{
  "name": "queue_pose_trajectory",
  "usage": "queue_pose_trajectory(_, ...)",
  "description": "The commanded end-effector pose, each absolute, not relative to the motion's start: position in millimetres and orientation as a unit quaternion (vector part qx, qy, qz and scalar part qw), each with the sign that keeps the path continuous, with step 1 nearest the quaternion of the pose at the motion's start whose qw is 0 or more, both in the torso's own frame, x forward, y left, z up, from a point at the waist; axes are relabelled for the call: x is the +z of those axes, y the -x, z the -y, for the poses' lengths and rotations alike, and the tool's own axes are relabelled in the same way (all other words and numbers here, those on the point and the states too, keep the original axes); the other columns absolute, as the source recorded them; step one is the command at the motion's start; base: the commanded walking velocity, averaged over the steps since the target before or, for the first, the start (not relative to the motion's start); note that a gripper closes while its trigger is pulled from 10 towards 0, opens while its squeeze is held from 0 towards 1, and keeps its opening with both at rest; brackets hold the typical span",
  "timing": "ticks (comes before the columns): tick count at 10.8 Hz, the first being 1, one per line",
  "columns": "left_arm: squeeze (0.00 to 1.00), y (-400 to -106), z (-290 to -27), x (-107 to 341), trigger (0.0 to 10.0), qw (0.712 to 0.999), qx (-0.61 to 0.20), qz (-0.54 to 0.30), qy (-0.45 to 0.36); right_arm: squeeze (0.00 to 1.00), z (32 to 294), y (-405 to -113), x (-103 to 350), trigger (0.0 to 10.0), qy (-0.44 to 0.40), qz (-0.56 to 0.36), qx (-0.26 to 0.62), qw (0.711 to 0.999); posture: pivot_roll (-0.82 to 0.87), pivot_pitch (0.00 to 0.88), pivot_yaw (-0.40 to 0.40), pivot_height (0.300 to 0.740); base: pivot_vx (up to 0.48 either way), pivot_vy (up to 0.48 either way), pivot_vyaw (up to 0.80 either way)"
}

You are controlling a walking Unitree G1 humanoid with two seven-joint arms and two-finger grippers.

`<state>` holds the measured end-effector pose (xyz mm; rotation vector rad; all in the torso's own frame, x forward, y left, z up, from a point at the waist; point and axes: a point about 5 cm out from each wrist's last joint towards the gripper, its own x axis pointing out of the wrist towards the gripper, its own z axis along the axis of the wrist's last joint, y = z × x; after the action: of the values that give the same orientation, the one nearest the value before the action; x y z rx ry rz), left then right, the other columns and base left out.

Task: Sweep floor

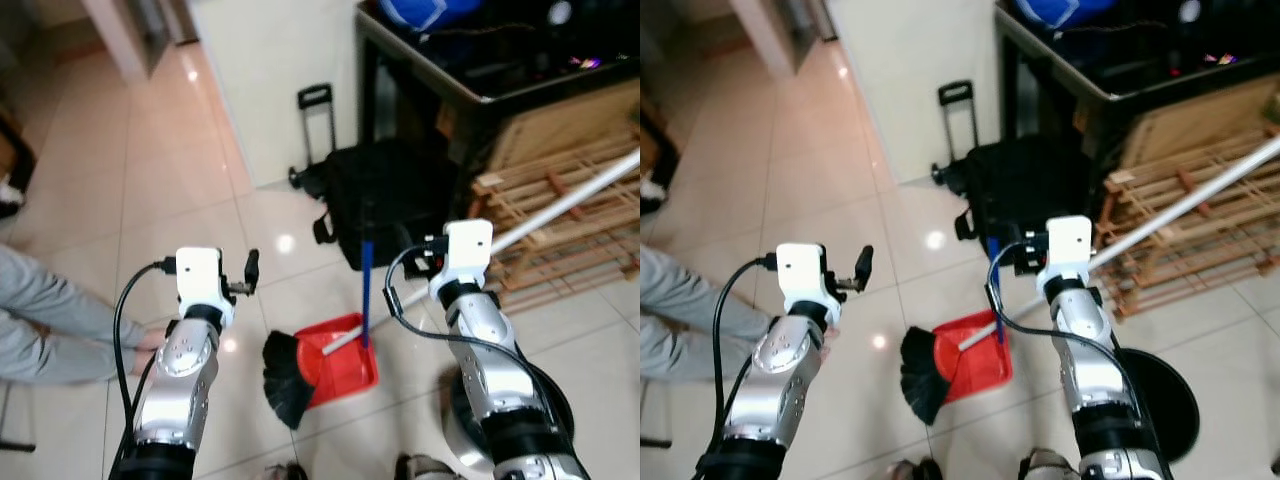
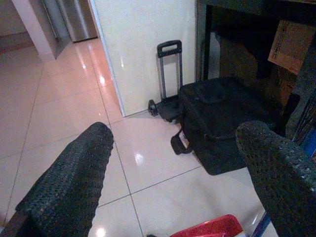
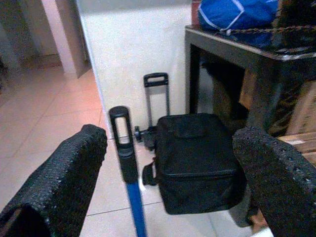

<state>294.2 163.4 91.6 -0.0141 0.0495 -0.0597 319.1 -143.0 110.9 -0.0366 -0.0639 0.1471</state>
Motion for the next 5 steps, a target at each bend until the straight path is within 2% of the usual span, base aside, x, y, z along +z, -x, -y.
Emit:
queue_pose_trajectory(1, 0.00, -292, -167, 92, 10.0, 0.999, -0.029, -0.026, 0.009, 0.00, 138, -317, 106, 10.0, 0.020, 0.025, 0.084, 0.996, -0.15, 0.088, 0.146, 0.740, 0.000, 0.000, 0.00)
queue_pose_trajectory(3, 0.00, -291, -170, 82, 10.0, 0.999, -0.019, -0.047, 0.011, 0.00, 132, -309, 79, 10.0, 0.028, -0.041, 0.120, 0.991, -0.15, 0.091, 0.146, 0.740, 0.000, 0.000, 0.00)
queue_pose_trajectory(5, 0.00, -279, -183, 55, 10.0, 0.996, -0.005, -0.091, 0.000, 0.00, 138, -299, 61, 10.0, 0.041, -0.066, 0.118, 0.990, -0.15, 0.100, 0.145, 0.740, 0.000, 0.000, 0.00)
